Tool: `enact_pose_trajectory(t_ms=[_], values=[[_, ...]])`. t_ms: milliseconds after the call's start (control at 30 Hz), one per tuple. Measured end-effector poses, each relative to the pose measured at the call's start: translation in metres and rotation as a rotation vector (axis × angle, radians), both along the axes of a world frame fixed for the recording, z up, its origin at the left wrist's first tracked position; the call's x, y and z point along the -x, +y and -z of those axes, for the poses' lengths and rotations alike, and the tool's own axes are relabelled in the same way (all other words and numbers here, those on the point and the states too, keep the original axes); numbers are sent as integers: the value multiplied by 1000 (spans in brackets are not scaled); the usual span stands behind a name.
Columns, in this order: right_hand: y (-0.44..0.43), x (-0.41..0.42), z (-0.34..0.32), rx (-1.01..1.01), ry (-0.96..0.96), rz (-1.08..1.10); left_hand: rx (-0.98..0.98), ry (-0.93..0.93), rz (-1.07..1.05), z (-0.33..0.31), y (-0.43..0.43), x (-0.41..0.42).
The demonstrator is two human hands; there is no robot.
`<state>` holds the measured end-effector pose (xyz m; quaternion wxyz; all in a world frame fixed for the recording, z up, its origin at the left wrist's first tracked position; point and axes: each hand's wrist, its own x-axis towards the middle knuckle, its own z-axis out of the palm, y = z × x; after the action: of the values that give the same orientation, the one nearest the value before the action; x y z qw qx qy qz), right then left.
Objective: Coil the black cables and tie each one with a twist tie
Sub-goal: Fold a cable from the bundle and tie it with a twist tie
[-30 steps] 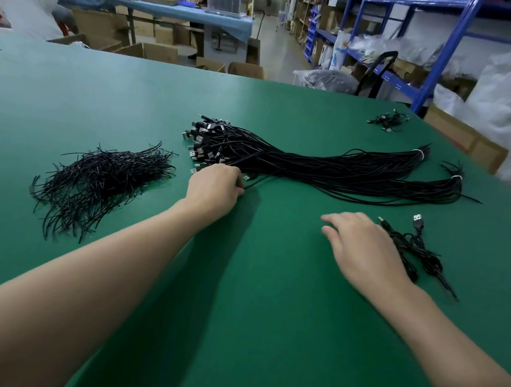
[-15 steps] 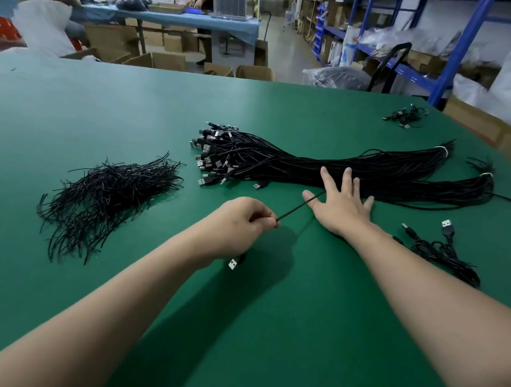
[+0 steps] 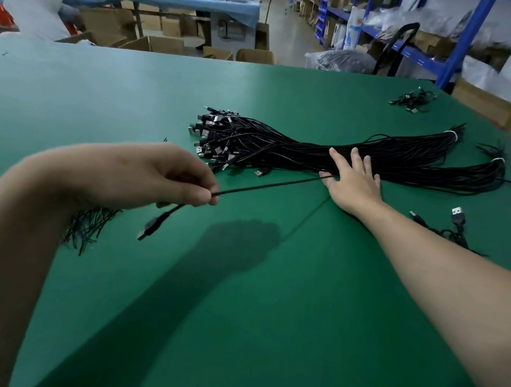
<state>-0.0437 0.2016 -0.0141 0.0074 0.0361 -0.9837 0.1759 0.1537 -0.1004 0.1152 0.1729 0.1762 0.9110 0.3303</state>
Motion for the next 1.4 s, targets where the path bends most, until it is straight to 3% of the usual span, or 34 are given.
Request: enact_pose_trajectory(t_ms=[100,200,300,367,433,533,700,900,1000,1133,1400], values=[[-1,-5,-3,-19,-35,-13,-202,2,-12,-1,-7,-3],[-7,-20,-11,-8,-32,11,-404,50,-179,9,3,5],[-20,-60,-18,27,229,-38,-564,19,-338,17,15,14],[-32,-98,-23,152,429,-115,-617,-7,-358,18,21,17],[-50,-135,-34,468,234,-212,-637,-34,-323,17,25,16],[-72,-176,-58,1026,-340,-374,-575,16,-263,14,36,10],[-78,-194,-82,1366,-552,-430,-571,182,-258,15,54,5],[-75,-190,-82,1260,-499,-403,-296,486,-296,26,60,12],[-66,-188,-87,1245,-646,-568,-190,611,-291,31,56,17],[-62,-182,-98,1208,-811,-621,-57,632,-55,36,53,16],[-60,-181,-102,1145,-760,-489,139,766,54,23,48,14]])
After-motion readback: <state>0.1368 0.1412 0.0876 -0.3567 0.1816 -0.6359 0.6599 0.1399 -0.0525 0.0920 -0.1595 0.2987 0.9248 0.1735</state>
